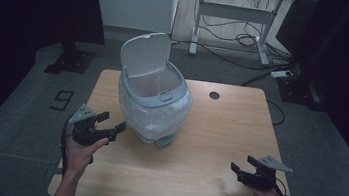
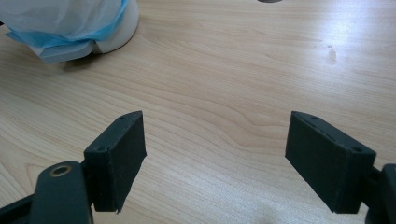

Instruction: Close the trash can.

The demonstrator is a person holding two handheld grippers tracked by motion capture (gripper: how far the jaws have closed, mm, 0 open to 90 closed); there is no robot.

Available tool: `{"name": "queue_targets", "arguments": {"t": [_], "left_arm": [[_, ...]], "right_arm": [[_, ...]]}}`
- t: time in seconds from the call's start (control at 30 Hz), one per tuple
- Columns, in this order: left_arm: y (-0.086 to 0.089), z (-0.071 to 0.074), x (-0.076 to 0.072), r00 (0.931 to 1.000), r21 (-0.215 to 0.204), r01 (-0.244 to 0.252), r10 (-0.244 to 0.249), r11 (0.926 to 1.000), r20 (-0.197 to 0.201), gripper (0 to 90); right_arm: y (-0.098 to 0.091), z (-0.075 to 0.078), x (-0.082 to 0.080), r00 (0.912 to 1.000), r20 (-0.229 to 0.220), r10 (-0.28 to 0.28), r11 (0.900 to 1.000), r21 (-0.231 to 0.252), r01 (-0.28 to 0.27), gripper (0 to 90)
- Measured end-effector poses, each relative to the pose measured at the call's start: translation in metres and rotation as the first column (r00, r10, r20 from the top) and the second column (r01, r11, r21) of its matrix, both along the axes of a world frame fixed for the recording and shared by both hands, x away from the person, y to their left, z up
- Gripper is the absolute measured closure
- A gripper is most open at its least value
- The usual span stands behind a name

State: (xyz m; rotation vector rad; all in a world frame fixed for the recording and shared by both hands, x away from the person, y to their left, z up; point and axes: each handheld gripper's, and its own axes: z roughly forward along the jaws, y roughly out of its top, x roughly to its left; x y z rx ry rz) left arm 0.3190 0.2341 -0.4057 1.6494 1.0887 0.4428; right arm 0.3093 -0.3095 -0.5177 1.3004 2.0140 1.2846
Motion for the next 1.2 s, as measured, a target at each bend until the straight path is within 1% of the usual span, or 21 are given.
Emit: {"name": "queue_targets", "arguments": {"t": [0.13, 0.17, 0.2, 0.23, 0.27, 0.37, 0.43, 0.47, 0.5, 0.53, 0.63, 0.7, 0.73, 0.77, 0.83, 0.87, 0.93, 0.97, 1.07, 1.2], "left_arm": [[0.0, 0.011, 0.004, 0.9999, -0.011, 0.006, -0.006, 0.9999, 0.012, 17.4], [0.0, 0.011, 0.004, 0.9999, -0.011, 0.006, -0.006, 0.9999, 0.012, 17.4], [0.0, 0.013, 0.005, 0.9998, -0.01, 0.007, -0.006, 0.9999, 0.017, 17.4], [0.0, 0.019, 0.007, 0.9996, -0.011, 0.008, -0.008, 0.9999, 0.028, 17.4], [0.0, 0.019, 0.007, 0.9996, -0.011, 0.008, -0.008, 0.9999, 0.028, 17.4], [0.001, 0.029, 0.011, 0.999, -0.016, 0.01, -0.009, 0.9998, 0.044, 17.4], [0.002, 0.036, 0.016, 0.9985, -0.022, 0.012, -0.011, 0.9997, 0.054, 17.4], [0.002, 0.036, 0.016, 0.9985, -0.022, 0.012, -0.011, 0.9997, 0.054, 17.4], [0.002, 0.039, 0.019, 0.9983, -0.015, 0.01, -0.009, 0.9998, 0.057, 17.4], [0.001, 0.042, 0.023, 0.9978, 0.018, 0.003, -0.004, 0.9998, 0.066, 17.4], [0.002, 0.046, 0.027, 0.9976, 0.016, 0.005, -0.006, 0.9999, 0.069, 17.4], [0.002, 0.052, 0.034, 0.9969, 0.023, -0.002, 0.0, 0.9997, 0.078, 17.3], [0.002, 0.052, 0.034, 0.9969, 0.023, -0.002, 0.0, 0.9997, 0.078, 17.3], [0.003, 0.056, 0.04, 0.9965, 0.024, -0.004, 0.002, 0.9997, 0.083, 17.3], [0.003, 0.057, 0.042, 0.9965, 0.021, -0.005, 0.003, 0.9998, 0.084, 17.3], [0.003, 0.06, 0.048, 0.9962, 0.023, -0.005, 0.003, 0.9997, 0.087, 17.3], [0.002, 0.062, 0.053, 0.9961, 0.025, -0.004, 0.002, 0.9997, 0.088, 17.3], [0.002, 0.062, 0.053, 0.9961, 0.025, -0.004, 0.002, 0.9997, 0.088, 17.3], [0.001, 0.066, 0.063, 0.9956, 0.026, -0.008, 0.006, 0.9996, 0.093, 17.2], [0.0, 0.069, 0.068, 0.9946, 0.025, -0.011, 0.008, 0.9996, 0.104, 17.1]], "right_arm": [[-0.001, -0.002, 0.001, 1.0, -0.006, -0.005, 1.0, -0.003, 0.005, 19.7], [-0.001, -0.002, 0.001, 1.0, -0.007, -0.006, 1.0, -0.003, 0.006, 19.7], [-0.002, -0.003, 0.001, 0.9999, -0.009, -0.007, 1.0, -0.003, 0.007, 19.7], [-0.002, -0.004, 0.002, 0.9999, -0.01, -0.008, 1.0, -0.005, 0.008, 19.8], [-0.002, -0.004, 0.002, 0.9999, -0.01, -0.008, 1.0, -0.005, 0.008, 19.8], [-0.003, -0.006, 0.002, 0.9998, -0.02, -0.01, 0.9999, -0.007, 0.01, 19.8], [-0.003, -0.008, 0.003, 0.9995, -0.027, -0.015, 0.9998, -0.009, 0.015, 19.8], [-0.003, -0.008, 0.003, 0.9995, -0.027, -0.015, 0.9998, -0.009, 0.015, 19.8], [-0.003, -0.008, 0.003, 0.9995, -0.027, -0.017, 0.9998, -0.011, 0.017, 19.7], [-0.003, -0.01, 0.004, 0.9994, -0.027, -0.024, 0.9996, -0.013, 0.024, 19.9], [-0.003, -0.011, 0.004, 0.9992, -0.028, -0.028, 0.9995, -0.015, 0.028, 20.0], [-0.003, -0.012, 0.004, 0.9991, -0.03, -0.031, 0.9993, -0.02, 0.03, 20.1], [-0.003, -0.012, 0.004, 0.9991, -0.03, -0.031, 0.9993, -0.02, 0.03, 20.1], [-0.003, -0.012, 0.004, 0.9989, -0.032, -0.034, 0.9993, -0.019, 0.033, 20.1], [-0.003, -0.012, 0.005, 0.9989, -0.032, -0.035, 0.9992, -0.019, 0.034, 20.2], [-0.002, -0.012, 0.005, 0.9988, -0.033, -0.036, 0.9992, -0.018, 0.035, 20.2], [-0.002, -0.012, 0.004, 0.9989, -0.03, -0.035, 0.9992, -0.02, 0.035, 20.2], [-0.002, -0.013, 0.004, 0.9989, -0.031, -0.035, 0.9992, -0.02, 0.035, 20.3], [-0.002, -0.013, 0.005, 0.9989, -0.034, -0.033, 0.9993, -0.021, 0.032, 20.3], [-0.001, -0.014, 0.005, 0.9988, -0.04, -0.03, 0.9992, -0.029, 0.028, 20.3]]}}
